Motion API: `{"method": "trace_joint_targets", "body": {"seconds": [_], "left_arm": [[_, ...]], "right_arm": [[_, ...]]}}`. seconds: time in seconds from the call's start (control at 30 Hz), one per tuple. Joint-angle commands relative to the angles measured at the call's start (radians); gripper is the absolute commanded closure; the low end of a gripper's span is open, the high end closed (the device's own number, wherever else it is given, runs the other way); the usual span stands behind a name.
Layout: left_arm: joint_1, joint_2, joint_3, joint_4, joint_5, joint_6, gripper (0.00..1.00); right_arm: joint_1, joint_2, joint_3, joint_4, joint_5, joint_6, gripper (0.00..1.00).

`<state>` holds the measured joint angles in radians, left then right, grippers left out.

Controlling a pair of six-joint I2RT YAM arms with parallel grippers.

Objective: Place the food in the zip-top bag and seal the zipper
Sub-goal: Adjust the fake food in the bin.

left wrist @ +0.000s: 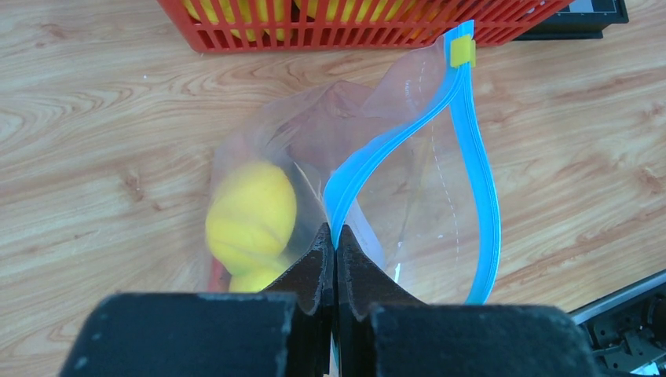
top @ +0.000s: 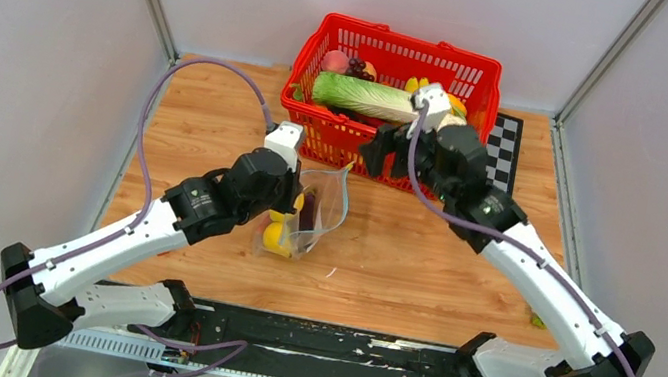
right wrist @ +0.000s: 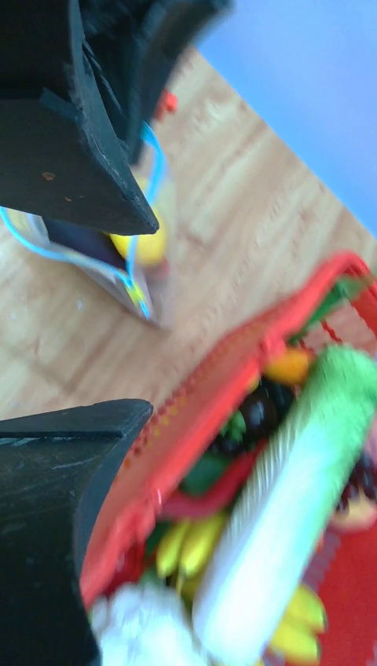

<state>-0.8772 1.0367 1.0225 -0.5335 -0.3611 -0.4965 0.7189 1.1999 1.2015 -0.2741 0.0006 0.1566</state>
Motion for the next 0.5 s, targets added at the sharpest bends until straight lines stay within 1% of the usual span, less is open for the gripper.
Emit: {"method": "trace_joint_targets", "body": {"seconds": [0.0, 0.1, 0.13, 0.2, 0.27, 0.33, 0.43, 0.47], "left_arm": [[-0.002, -0.035, -0.005, 0.035, -0.023, -0.008, 1.00], [-0.002, -0.039, -0.003, 0.028, -0.023, -0.006, 1.00], [-0.002, -0.040, -0.003, 0.027, -0.020, -0.006, 1.00], [-0.002, -0.043, -0.003, 0.023, -0.018, -0.004, 1.00], [-0.002, -0.042, 0.000, 0.020, -0.015, -0.001, 1.00], [-0.002, -0.041, 0.004, 0.018, -0.012, 0.001, 1.00], [-0.002, -0.040, 0.011, 0.006, -0.015, 0.003, 1.00], [-0.002, -0.039, 0.011, 0.006, -0.017, 0.001, 1.00]], "right_arm": [[-0.149, 0.120, 0.183, -0.168, 0.080, -0.050, 0.25], [-0.235, 0.245, 0.312, -0.244, -0.013, -0.111, 0.24], [-0.247, 0.283, 0.347, -0.249, -0.023, -0.143, 0.23], [-0.271, 0.349, 0.391, -0.219, -0.070, -0.246, 0.16], [-0.292, 0.435, 0.465, -0.217, -0.103, -0.320, 0.14], [-0.314, 0.545, 0.606, -0.305, -0.150, -0.366, 0.11], [-0.332, 0.726, 0.859, -0.491, -0.224, -0.421, 0.15], [-0.334, 0.801, 0.938, -0.558, -0.260, -0.440, 0.19]]}}
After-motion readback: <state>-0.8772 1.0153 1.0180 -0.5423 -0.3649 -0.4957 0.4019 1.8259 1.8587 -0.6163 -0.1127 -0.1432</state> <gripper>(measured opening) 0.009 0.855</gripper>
